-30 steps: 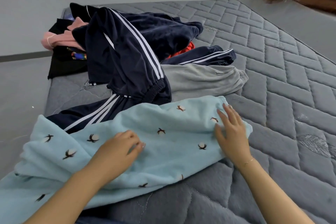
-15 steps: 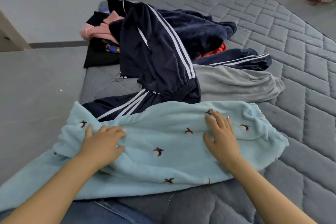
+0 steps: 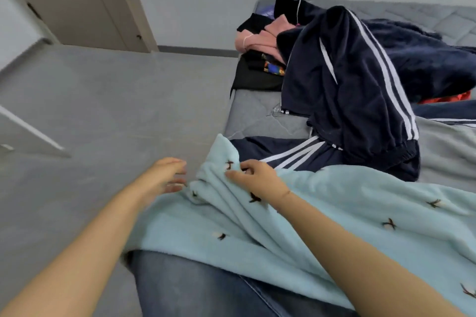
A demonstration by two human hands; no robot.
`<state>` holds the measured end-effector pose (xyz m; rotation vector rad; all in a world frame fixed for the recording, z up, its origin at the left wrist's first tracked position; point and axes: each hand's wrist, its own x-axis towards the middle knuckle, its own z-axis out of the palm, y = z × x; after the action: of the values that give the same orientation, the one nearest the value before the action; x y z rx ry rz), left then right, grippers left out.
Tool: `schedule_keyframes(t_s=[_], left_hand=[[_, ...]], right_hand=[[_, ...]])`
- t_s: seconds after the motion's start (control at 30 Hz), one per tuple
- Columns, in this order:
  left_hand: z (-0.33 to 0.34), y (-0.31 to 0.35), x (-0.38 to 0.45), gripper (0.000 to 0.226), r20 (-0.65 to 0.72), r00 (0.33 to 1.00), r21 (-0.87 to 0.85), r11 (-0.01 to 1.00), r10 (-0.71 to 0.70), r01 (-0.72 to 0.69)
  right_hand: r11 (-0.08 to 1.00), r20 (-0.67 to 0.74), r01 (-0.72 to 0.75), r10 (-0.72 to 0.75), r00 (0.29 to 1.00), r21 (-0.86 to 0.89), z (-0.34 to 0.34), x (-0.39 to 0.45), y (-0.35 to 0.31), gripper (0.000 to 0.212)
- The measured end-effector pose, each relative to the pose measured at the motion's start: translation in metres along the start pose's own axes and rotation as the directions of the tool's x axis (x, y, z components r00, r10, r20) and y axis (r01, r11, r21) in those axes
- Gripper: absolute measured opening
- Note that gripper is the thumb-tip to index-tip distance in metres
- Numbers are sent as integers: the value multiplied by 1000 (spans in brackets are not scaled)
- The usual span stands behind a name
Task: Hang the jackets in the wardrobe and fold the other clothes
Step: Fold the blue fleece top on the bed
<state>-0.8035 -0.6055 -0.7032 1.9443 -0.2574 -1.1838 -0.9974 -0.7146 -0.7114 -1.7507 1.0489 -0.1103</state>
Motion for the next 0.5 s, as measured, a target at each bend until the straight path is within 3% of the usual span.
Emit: schedule_keyframes(t_s=[0.07,0.13,0.2,0.23,0.33,0.4,0.5], left_hand=[[-18,-7,-5,7,31,998,-190,980,-46,51],[-34,-12,-6,11,35,995,-276,957,-88,95],[-48,-14,-4,15,36,992,-379,917,-123,128],[-54,-15,-2,14,50,989,-444,884,-141,148],[-71,-20,2,23,143,975,-593,774,-168,220],[-78,-24,6,37,203,963,-618,740,-176,265],[-73,-28,12,40,223,959,-440,860,-173,257]], right_hand=[[998,33,-2,4,999,-56,10,17,-17,31],[997,75,46,-41,996,-61,22,27,-33,18],[980,86,179,-172,981,-90,34,26,-44,6],[948,94,281,-269,958,-149,40,20,-50,17],[713,271,625,-564,780,-317,65,-1,-56,41],[586,455,734,-580,676,-344,82,-16,-52,42],[586,551,759,-548,630,-285,94,-31,-40,39]])
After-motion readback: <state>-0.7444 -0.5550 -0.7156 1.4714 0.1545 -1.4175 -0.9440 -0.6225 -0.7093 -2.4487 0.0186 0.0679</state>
